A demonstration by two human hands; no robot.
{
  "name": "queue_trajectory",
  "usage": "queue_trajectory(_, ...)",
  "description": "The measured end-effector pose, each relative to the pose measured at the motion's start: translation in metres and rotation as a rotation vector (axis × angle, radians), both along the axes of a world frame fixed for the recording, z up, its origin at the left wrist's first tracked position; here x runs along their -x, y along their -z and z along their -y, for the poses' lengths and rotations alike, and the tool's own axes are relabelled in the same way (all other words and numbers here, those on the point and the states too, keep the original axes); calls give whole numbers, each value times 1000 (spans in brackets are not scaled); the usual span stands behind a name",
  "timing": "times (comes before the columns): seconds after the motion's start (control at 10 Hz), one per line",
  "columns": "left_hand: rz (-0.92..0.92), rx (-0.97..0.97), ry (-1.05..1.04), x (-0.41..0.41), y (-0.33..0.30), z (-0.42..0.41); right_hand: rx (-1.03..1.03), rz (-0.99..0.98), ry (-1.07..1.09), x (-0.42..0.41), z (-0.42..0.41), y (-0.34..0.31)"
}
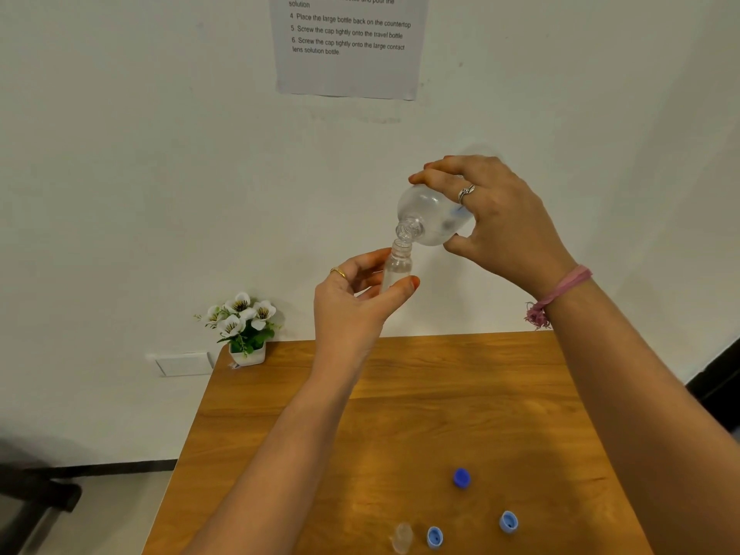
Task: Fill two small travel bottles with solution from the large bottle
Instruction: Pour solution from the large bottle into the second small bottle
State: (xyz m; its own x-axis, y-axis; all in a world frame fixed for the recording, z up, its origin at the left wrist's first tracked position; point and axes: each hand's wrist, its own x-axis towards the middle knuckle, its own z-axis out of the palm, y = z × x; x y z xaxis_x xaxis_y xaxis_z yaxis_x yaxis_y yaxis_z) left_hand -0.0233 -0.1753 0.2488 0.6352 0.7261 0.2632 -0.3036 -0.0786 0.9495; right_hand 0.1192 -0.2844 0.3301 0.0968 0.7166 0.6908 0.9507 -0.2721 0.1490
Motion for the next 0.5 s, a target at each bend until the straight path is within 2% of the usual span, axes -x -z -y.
queue_trajectory(0.5, -4, 15, 14, -2, -1, 2, -8, 4, 2, 0, 1, 0)
